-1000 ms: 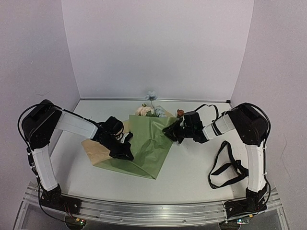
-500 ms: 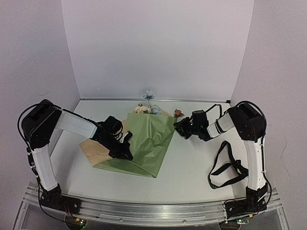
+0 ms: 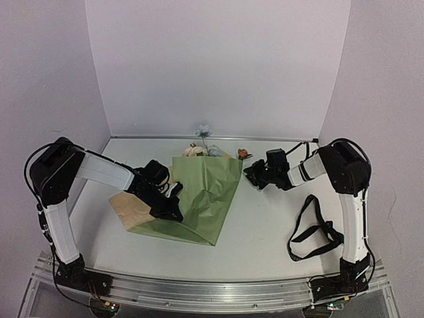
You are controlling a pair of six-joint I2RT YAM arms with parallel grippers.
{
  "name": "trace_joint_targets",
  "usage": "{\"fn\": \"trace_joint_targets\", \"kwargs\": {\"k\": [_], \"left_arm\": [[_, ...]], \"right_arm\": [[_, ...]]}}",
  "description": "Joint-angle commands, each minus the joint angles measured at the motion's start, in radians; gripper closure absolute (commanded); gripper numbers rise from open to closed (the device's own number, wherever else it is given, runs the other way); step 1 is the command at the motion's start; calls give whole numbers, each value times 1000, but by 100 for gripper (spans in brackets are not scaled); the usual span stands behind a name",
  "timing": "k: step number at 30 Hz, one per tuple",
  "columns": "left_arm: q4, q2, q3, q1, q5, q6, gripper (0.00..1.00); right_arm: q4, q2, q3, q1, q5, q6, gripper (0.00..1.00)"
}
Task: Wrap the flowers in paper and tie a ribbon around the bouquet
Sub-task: Press the fold line of the 2/3-folded wrapping paper, then pick up the two-thirds-folded wrapping paper from the center of the board.
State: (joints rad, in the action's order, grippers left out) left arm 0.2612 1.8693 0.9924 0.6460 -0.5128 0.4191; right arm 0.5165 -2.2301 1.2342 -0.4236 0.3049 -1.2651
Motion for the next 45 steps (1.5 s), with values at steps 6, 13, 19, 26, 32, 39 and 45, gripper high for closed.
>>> {"fn": "trace_joint_targets", "kwargs": {"k": [6, 13, 19, 26, 32, 39, 45], "left_arm": [[88, -91, 40, -8, 38, -11, 96], [40, -252, 25, -8, 68, 110, 83], [37, -470, -123, -10, 225, 338, 74], [82, -811, -425, -15, 374, 659, 66], [163, -1046, -612, -17, 461, 856, 61], [89, -1050, -692, -17, 479, 911, 50], [43, -942, -681, -17, 551, 915, 51]], "right_arm": [[-428, 362, -100, -179, 112, 328, 74], [-663, 373, -22, -391, 138, 485, 76], [-775, 270, 118, -508, 150, 564, 81], [-829, 178, 197, -571, 144, 607, 83], [-824, 131, 211, -581, 143, 619, 84], [-776, 85, 219, -585, 147, 605, 84], [-742, 65, 218, -584, 136, 589, 84]]}}
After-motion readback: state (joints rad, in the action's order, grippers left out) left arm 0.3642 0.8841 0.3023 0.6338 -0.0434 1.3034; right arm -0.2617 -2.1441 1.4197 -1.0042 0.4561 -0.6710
